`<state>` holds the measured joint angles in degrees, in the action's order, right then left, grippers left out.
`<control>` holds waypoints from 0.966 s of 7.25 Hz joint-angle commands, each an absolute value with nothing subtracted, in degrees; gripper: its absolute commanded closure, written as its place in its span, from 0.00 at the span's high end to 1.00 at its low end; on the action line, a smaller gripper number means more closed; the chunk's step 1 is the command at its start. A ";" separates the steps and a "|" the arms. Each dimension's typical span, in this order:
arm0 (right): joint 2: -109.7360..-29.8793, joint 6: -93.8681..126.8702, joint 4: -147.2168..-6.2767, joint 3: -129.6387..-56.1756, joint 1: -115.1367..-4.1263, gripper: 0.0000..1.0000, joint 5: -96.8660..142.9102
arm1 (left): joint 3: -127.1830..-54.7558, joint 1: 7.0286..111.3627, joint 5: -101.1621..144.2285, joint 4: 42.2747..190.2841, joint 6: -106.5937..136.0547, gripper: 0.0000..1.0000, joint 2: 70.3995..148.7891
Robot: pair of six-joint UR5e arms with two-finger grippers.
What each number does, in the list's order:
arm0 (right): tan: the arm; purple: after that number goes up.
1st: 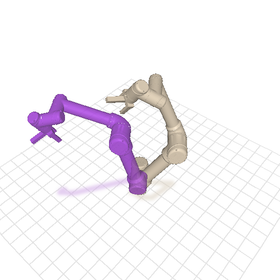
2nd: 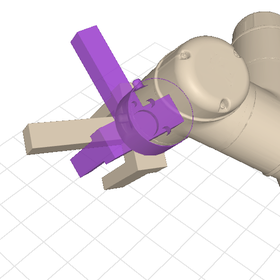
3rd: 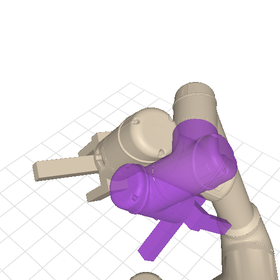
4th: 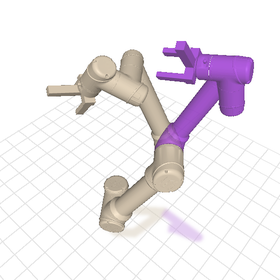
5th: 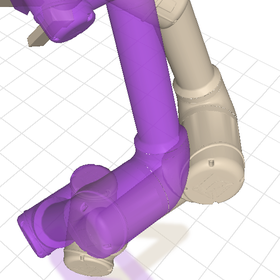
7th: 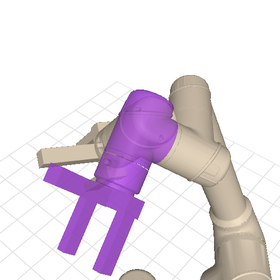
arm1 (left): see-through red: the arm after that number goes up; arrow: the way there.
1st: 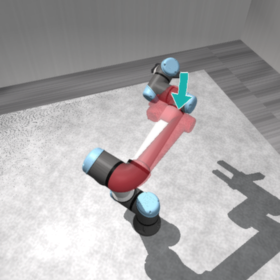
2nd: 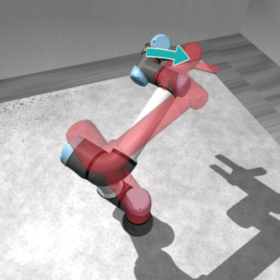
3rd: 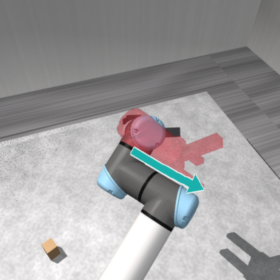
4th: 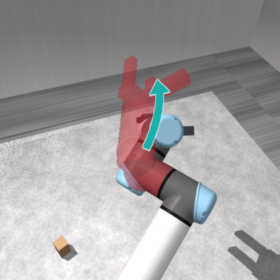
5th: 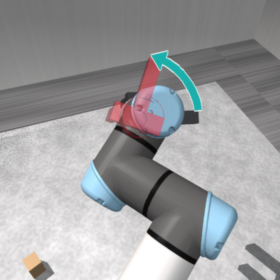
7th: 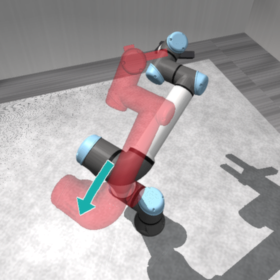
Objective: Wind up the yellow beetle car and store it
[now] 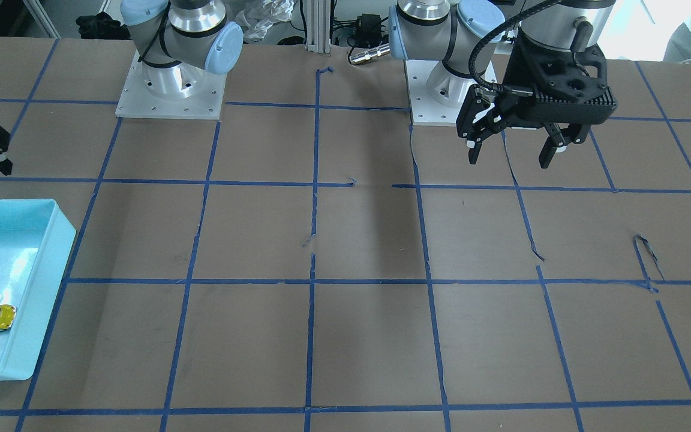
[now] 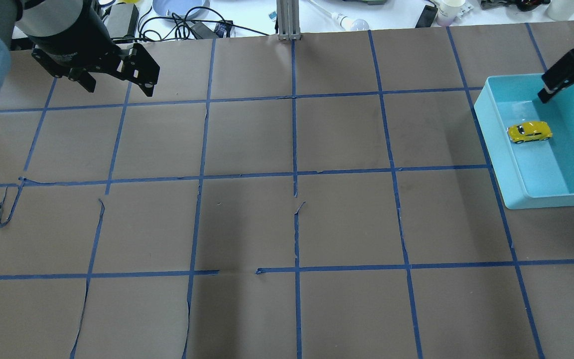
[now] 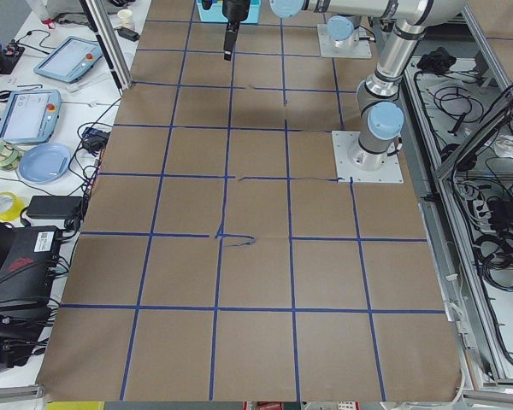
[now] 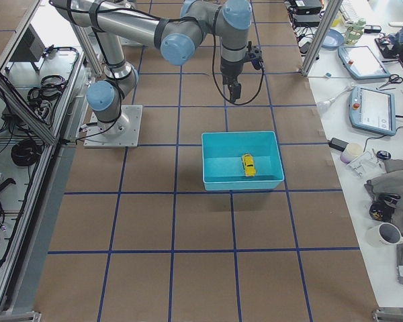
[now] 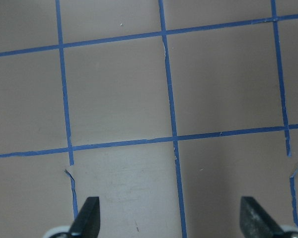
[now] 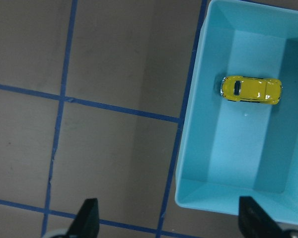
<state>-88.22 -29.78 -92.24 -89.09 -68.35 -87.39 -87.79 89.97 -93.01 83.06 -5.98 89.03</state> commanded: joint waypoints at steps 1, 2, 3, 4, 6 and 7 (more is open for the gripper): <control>-89.82 -8.16 -91.58 -89.56 -80.27 1.00 -87.97 | -87.80 90.00 -92.99 83.06 -5.98 1.00 88.95; -89.91 -3.13 -91.67 -89.56 -84.33 1.00 -88.15 | -87.98 90.09 -93.08 83.06 -5.98 1.00 88.95; -90.52 -1.16 -91.67 -89.56 -85.33 1.00 -87.89 | -87.98 90.09 -93.08 83.06 -5.98 1.00 88.95; -91.57 -0.62 -91.50 -90.08 -85.60 1.00 -87.89 | -87.98 90.09 -93.08 83.06 -5.98 1.00 88.95; -92.02 2.54 -91.58 -91.84 -87.00 1.00 -87.98 | -88.42 90.09 -93.25 82.97 -5.98 1.00 88.95; -91.93 3.85 -91.58 -91.85 -88.66 1.00 -88.24 | -88.07 89.91 -93.08 82.97 -5.98 1.00 89.03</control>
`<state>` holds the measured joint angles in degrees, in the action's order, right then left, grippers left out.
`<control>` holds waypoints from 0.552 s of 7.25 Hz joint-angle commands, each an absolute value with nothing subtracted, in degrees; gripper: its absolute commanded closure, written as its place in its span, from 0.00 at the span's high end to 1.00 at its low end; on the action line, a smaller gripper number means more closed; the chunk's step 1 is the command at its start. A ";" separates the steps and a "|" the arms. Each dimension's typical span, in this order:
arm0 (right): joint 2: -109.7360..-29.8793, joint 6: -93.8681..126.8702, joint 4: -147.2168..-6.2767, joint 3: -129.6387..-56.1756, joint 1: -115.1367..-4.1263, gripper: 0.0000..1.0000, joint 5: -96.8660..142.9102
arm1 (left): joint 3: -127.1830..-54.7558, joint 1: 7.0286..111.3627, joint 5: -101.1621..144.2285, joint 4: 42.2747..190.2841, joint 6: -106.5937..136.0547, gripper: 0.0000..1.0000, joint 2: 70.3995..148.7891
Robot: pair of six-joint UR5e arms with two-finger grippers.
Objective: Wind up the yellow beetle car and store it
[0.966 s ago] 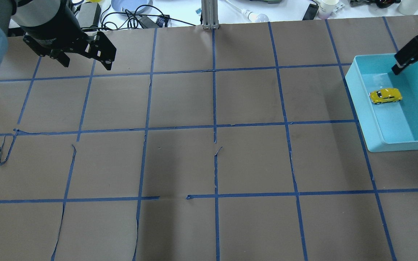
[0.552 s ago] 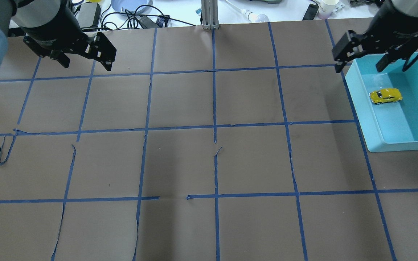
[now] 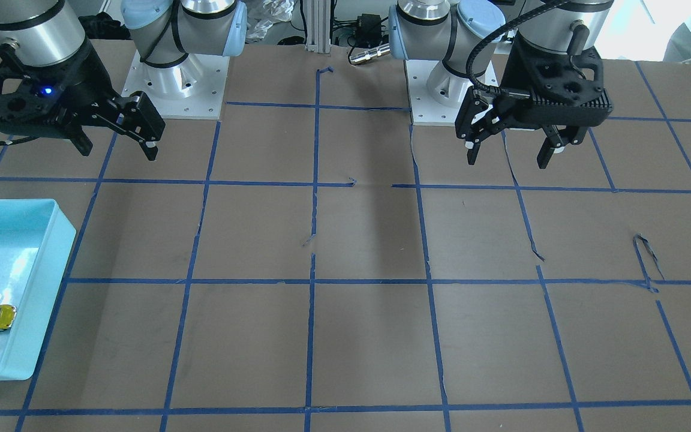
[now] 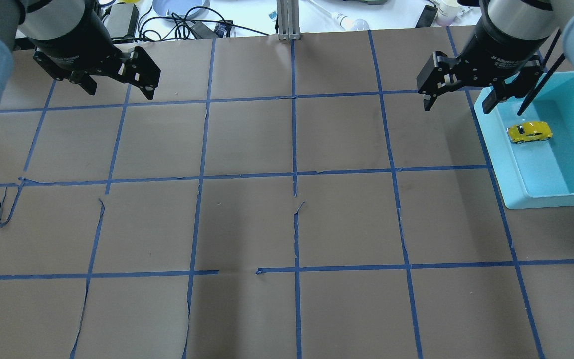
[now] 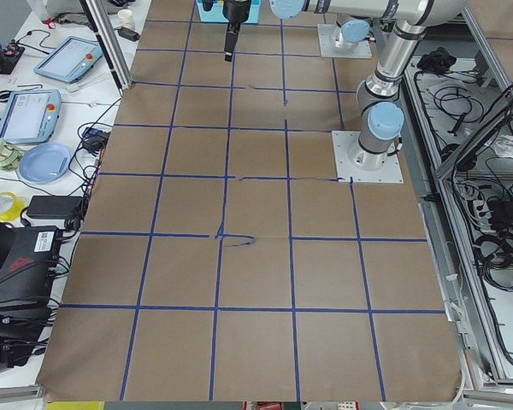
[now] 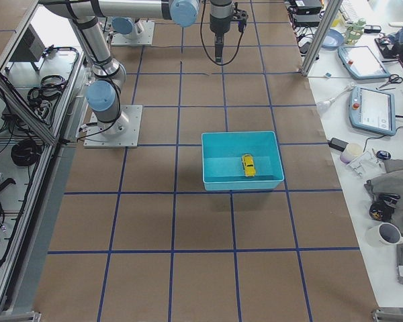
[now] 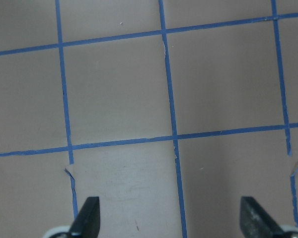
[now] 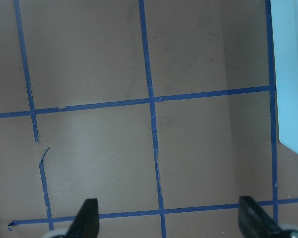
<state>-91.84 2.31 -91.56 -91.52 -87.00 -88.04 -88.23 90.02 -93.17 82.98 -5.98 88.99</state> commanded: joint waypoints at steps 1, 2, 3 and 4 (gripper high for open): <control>-91.93 4.04 -91.67 -91.93 -89.81 1.00 -89.98 | -87.89 90.00 -93.08 82.97 -5.98 1.00 89.03; -91.93 3.17 -91.84 -91.93 -89.82 1.00 -90.00 | -87.63 90.09 -92.90 82.97 -5.98 1.00 88.95; -92.37 3.34 -91.85 -91.93 -89.82 1.00 -90.00 | -87.89 89.91 -93.07 82.97 -5.98 1.00 89.03; -92.46 3.34 -91.85 -91.93 -89.74 1.00 -90.09 | -87.80 89.83 -93.34 82.97 -5.98 1.00 89.03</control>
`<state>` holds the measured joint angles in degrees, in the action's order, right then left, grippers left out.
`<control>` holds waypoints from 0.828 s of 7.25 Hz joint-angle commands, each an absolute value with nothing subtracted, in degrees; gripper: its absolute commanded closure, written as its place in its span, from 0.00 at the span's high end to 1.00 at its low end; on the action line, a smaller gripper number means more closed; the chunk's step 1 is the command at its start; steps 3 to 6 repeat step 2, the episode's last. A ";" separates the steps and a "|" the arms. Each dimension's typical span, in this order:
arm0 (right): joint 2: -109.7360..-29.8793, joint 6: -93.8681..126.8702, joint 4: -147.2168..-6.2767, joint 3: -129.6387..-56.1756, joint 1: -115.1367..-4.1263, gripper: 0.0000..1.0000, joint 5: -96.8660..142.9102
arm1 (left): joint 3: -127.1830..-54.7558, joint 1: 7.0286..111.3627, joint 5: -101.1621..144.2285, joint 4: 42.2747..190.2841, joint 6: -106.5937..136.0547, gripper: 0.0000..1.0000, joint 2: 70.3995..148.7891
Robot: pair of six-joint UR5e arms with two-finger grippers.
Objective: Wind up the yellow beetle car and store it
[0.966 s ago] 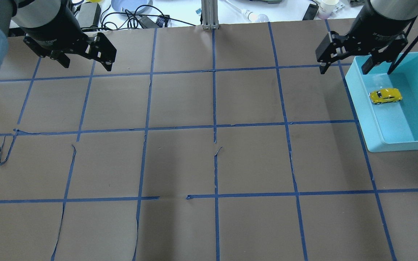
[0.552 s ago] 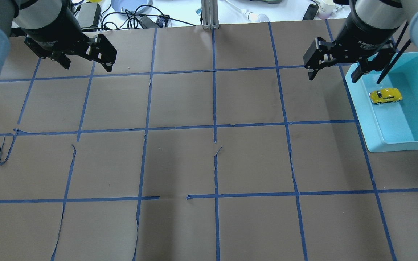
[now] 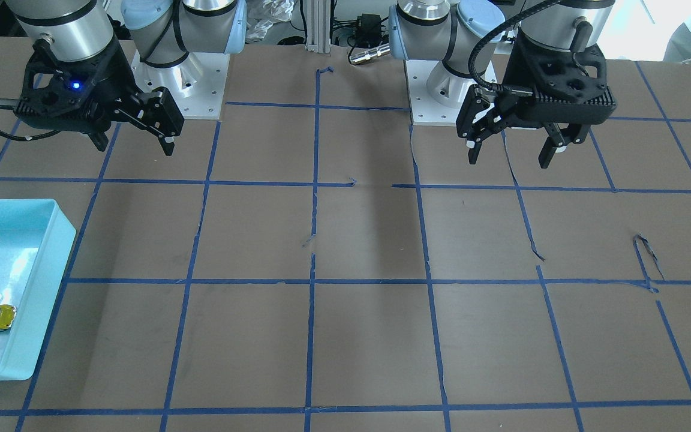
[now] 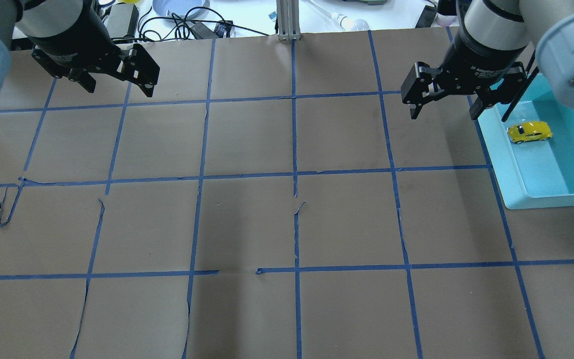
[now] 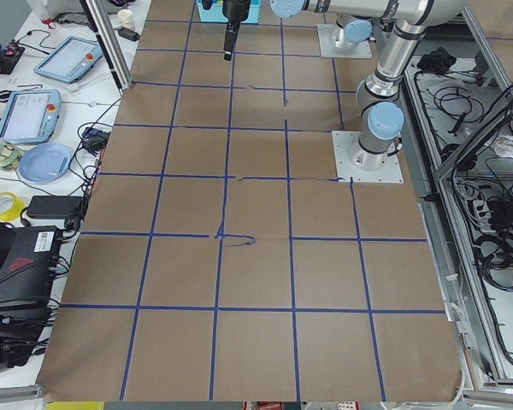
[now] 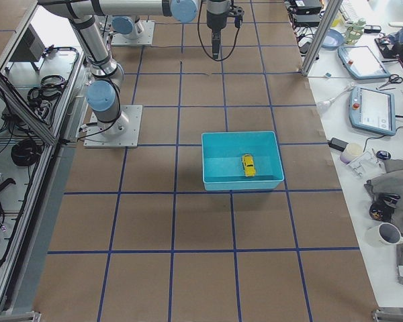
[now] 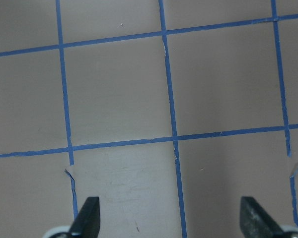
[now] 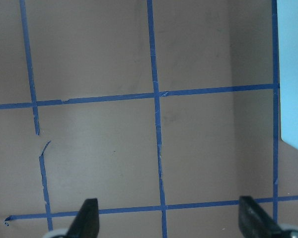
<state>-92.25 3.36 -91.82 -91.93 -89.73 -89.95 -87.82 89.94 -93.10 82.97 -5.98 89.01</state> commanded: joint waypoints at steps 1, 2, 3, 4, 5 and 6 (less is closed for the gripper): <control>-92.46 3.34 -91.85 -92.02 -89.82 1.00 -90.09 | -87.72 89.82 -93.34 82.97 -5.98 1.00 89.03; -92.46 3.43 -91.93 -92.02 -89.74 1.00 -90.00 | -87.80 90.09 -93.43 82.97 -5.98 1.00 89.03; -92.46 3.43 -91.93 -92.02 -89.74 1.00 -90.00 | -87.80 90.09 -93.43 82.97 -5.98 1.00 89.03; -92.46 3.43 -91.93 -92.02 -89.74 1.00 -90.00 | -87.80 90.09 -93.43 82.97 -5.98 1.00 89.03; -92.46 3.43 -91.93 -92.02 -89.74 1.00 -90.00 | -87.80 90.09 -93.43 82.97 -5.98 1.00 89.03; -92.46 3.43 -91.93 -92.02 -89.74 1.00 -90.00 | -87.80 90.09 -93.43 82.97 -5.98 1.00 89.03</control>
